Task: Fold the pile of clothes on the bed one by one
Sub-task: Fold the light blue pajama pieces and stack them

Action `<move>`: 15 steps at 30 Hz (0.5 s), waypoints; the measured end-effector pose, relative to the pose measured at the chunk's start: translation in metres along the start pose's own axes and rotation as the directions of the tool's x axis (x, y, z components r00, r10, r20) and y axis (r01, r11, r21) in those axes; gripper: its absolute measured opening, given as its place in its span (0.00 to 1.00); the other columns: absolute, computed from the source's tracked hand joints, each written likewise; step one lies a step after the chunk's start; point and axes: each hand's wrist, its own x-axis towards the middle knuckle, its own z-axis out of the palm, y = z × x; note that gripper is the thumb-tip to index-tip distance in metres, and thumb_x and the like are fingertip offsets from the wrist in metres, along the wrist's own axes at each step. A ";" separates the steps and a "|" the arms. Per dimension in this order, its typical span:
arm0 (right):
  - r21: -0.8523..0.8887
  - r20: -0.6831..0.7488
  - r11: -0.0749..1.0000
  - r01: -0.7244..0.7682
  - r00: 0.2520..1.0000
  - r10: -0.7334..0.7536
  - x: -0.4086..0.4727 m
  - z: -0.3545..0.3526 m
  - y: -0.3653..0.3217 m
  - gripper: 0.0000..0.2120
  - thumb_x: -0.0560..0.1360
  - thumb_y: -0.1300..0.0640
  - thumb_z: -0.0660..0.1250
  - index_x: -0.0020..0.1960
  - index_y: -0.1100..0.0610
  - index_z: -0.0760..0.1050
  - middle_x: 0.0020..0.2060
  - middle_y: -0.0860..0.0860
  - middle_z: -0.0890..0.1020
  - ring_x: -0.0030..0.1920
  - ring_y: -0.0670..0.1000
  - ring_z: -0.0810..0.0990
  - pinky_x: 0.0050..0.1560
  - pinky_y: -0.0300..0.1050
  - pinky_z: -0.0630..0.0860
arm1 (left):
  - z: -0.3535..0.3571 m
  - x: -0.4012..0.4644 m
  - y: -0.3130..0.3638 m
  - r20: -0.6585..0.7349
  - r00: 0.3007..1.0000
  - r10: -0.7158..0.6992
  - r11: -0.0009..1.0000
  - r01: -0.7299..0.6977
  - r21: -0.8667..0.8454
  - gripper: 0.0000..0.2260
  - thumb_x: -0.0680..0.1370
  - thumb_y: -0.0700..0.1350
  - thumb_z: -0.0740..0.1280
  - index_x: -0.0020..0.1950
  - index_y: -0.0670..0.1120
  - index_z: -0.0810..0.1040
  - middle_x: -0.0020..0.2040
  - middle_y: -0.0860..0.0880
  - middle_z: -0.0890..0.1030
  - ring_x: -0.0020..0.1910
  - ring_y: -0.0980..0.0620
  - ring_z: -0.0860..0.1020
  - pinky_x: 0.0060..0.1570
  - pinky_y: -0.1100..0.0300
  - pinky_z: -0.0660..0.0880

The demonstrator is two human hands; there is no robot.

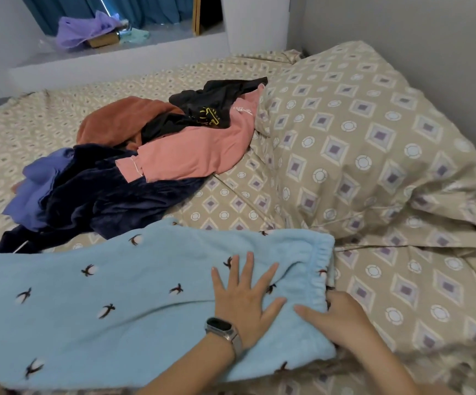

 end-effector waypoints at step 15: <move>0.184 -0.332 0.981 0.058 0.943 0.006 -0.043 0.001 0.020 0.10 0.75 0.51 0.70 0.36 0.51 0.76 0.33 0.52 0.82 0.40 0.48 0.80 0.43 0.42 0.73 | -0.033 0.006 -0.020 0.016 0.998 0.068 0.995 -0.067 -0.074 0.31 0.74 0.72 0.42 0.76 0.67 0.43 0.79 0.51 0.41 0.78 0.50 0.38 0.72 0.38 0.36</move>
